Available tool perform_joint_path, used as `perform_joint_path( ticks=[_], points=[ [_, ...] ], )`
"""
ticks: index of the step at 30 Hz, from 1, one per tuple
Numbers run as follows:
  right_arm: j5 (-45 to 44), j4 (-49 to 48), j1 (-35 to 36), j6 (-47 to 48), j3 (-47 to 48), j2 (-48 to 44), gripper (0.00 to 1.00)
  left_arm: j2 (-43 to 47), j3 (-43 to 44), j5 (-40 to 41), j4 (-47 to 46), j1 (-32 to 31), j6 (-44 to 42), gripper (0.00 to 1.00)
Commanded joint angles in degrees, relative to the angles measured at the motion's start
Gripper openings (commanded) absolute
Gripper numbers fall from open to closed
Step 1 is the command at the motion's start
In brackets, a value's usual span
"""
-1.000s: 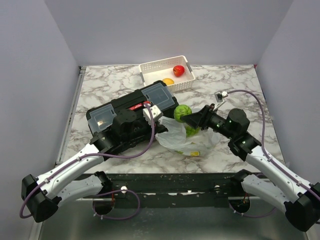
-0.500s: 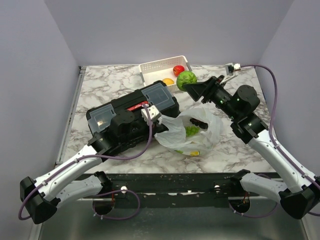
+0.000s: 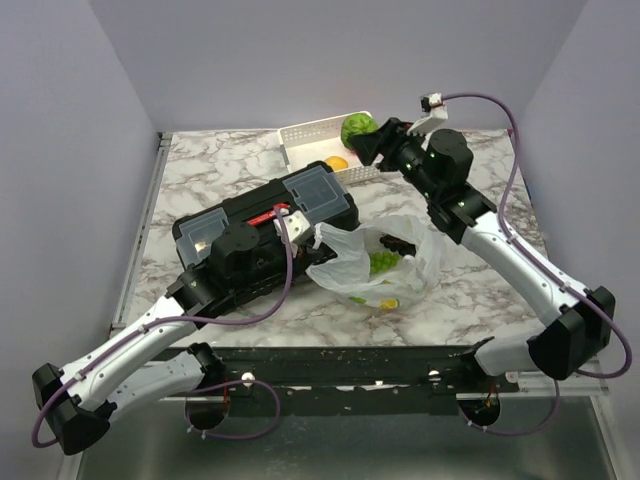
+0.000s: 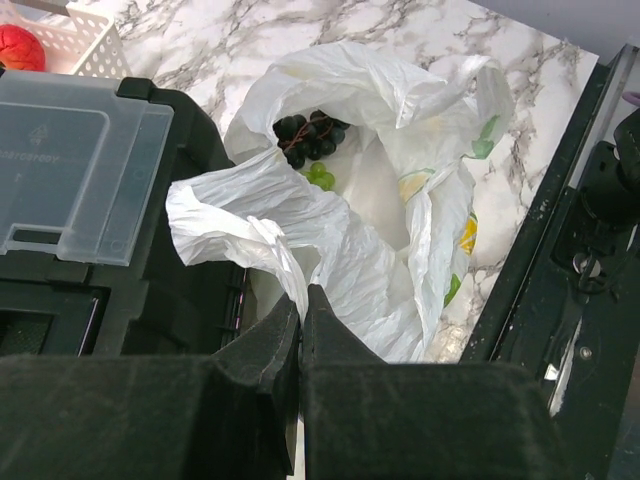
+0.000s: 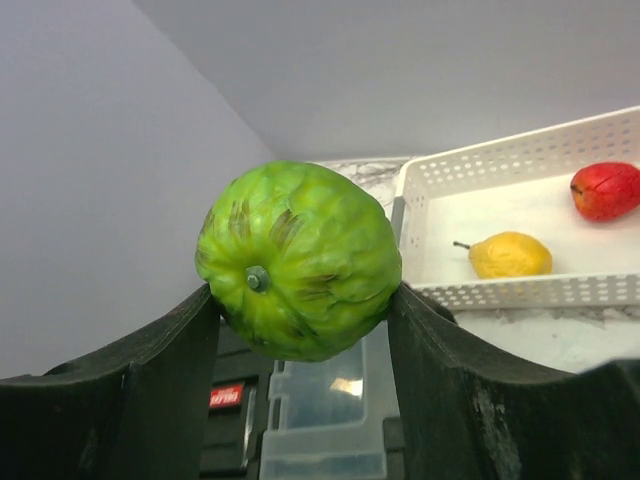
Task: Take the fake fruits out of the plastic bag
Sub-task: Place the fake fruit in the bin.
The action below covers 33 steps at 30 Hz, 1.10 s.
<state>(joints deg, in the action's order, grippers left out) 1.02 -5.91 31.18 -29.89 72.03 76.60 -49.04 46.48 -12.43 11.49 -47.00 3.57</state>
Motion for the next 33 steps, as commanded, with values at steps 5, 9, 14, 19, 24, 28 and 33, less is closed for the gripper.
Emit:
perform_joint_path(
  ticks=[5, 9, 14, 19, 24, 28, 33],
  points=[
    [-4.72, -3.6, -0.33, 4.64, 13.5, 18.11, 0.01, 1.2, 1.13, 0.41, 1.56, -0.27, 1.0, 0.0],
    [-9.38, -0.84, -0.9, 8.31, 23.55, 29.91, 0.01, 1.83, 0.85, 0.32, 1.24, -0.25, 1.16, 0.0],
    [-15.46, 7.18, -2.06, 12.73, 37.87, 45.03, 0.03, 1.05, 1.09, -1.28, 1.09, -0.24, 2.13, 0.0],
    [-14.83, 13.56, -3.38, 12.93, 47.19, 54.86, 0.23, 1.56, 0.89, -0.15, 0.95, -0.26, 2.14, 0.0],
    [-13.6, 15.77, -3.67, 14.24, 52.25, 61.06, 0.49, 1.09, 0.97, 0.09, 1.17, -0.27, 2.15, 0.0],
    [-12.23, 23.68, -3.81, 15.47, 59.24, 64.28, 0.73, 1.28, 0.81, 0.87, 1.43, -0.29, 1.88, 0.0],
    [-12.43, 19.95, -3.82, 16.06, 48.19, 54.74, 0.95, 1.1, 0.91, 0.75, 1.28, -0.28, 2.04, 0.0]
  ],
)
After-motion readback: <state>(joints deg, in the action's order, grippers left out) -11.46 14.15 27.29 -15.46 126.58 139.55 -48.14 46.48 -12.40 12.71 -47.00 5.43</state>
